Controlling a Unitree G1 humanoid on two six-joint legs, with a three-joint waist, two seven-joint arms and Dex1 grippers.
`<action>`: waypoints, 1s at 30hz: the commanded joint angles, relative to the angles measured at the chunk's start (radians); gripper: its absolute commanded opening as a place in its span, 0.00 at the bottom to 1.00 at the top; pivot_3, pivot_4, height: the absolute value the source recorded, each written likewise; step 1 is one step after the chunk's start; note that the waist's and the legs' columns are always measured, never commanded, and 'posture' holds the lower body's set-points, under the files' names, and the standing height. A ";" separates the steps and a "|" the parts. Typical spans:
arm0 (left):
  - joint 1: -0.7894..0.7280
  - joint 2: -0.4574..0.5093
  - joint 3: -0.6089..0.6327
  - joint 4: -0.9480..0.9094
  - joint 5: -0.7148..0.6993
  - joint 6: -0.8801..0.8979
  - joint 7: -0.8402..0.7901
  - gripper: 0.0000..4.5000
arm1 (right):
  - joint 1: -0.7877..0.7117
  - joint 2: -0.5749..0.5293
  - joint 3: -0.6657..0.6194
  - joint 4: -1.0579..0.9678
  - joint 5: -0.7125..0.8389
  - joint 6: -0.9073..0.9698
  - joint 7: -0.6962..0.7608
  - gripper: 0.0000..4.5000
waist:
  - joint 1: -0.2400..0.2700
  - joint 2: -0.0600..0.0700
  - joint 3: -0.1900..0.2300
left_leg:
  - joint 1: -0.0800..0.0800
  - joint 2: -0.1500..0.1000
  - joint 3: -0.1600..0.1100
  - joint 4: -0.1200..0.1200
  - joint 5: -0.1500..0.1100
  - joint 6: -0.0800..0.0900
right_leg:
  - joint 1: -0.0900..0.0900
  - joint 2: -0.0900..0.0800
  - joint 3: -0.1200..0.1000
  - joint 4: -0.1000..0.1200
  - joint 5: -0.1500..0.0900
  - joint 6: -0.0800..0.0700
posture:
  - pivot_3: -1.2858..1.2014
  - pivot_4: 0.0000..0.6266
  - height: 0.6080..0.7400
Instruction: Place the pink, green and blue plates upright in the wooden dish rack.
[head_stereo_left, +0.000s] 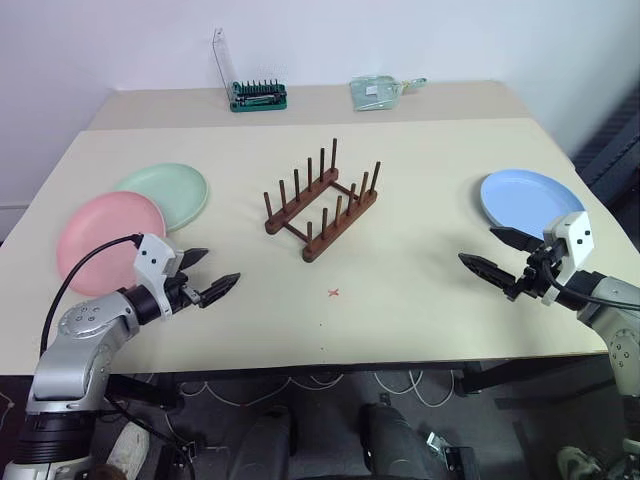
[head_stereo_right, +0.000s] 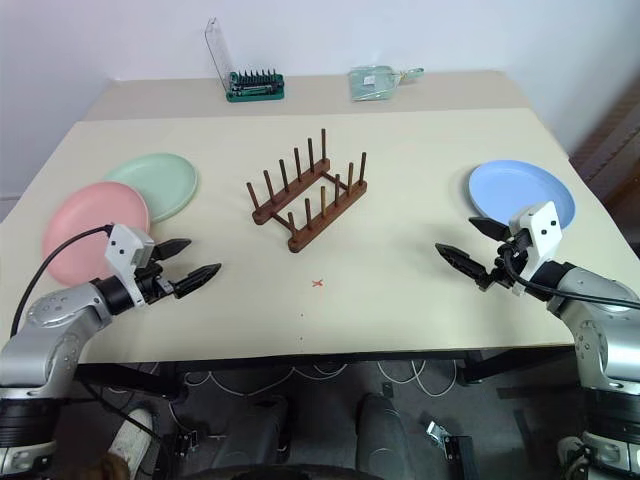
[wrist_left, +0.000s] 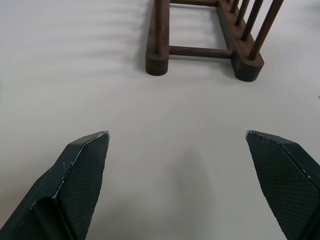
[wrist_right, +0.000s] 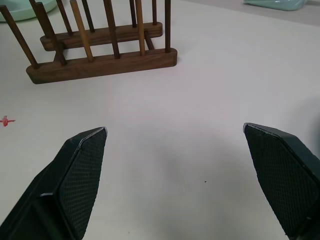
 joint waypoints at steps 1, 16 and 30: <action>0.004 0.000 -0.004 -0.052 -0.006 0.002 0.005 1.00 | -0.023 -0.003 0.004 -0.016 -0.004 -0.021 -0.001 0.99 | 0.000 0.000 0.000 | 0.000 0.000 0.000 0.000 0.000 0.000 | 0.000 0.000 0.000 0.000 0.000 0.000 | 0.52 0.24 1.00; -0.060 -0.126 -0.299 -0.097 0.129 0.005 0.087 1.00 | -0.035 0.053 0.078 -0.094 -0.006 -0.009 -0.036 0.99 | 0.002 0.000 0.000 | 0.000 -0.001 0.000 0.001 0.000 0.000 | 0.000 0.000 0.000 0.000 0.000 0.000 | 0.52 0.24 1.00; -0.285 -0.363 -0.390 0.321 0.300 -0.169 0.225 1.00 | 0.086 0.079 0.043 -0.275 0.030 0.049 -0.125 0.99 | 0.012 0.001 -0.001 | 0.000 -0.001 -0.001 0.002 0.000 0.000 | 0.002 -0.001 0.000 0.000 -0.001 0.002 | 0.52 0.24 1.00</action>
